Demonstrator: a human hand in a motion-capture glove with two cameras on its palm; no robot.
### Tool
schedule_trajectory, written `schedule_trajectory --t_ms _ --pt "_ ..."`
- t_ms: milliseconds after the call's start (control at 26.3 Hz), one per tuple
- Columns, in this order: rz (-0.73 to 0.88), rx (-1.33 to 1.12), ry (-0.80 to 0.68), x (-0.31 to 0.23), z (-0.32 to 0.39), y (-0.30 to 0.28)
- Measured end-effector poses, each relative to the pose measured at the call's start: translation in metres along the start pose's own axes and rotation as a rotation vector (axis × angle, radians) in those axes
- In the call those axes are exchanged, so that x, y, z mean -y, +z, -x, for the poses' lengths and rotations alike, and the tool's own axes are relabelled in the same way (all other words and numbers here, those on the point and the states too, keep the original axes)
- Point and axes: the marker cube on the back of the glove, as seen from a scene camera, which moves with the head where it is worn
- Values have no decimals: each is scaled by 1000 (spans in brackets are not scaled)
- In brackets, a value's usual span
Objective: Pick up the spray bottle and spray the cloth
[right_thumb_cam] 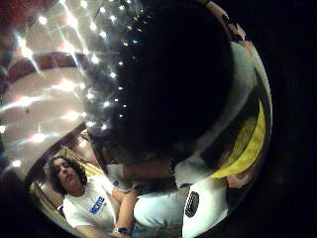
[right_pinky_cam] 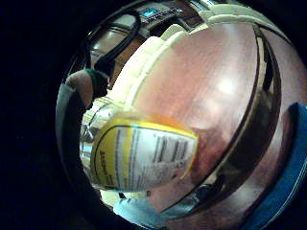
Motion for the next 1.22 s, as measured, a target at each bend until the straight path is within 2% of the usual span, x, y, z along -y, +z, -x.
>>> schedule_trajectory --t_ms 152,305,457,533,686,800,1143,1219 --pt "41 3 33 -9 -5 -4" --pt "164 -20 57 -27 -11 -7" --pt "52 -21 72 -14 -14 -3" --pt "50 -36 78 -14 -17 -5" --pt "254 -61 96 -41 -19 -12" --pt "172 -45 105 -29 -14 -12" --pt "220 -88 143 -49 14 -25" --pt "192 -178 143 -51 12 -29"
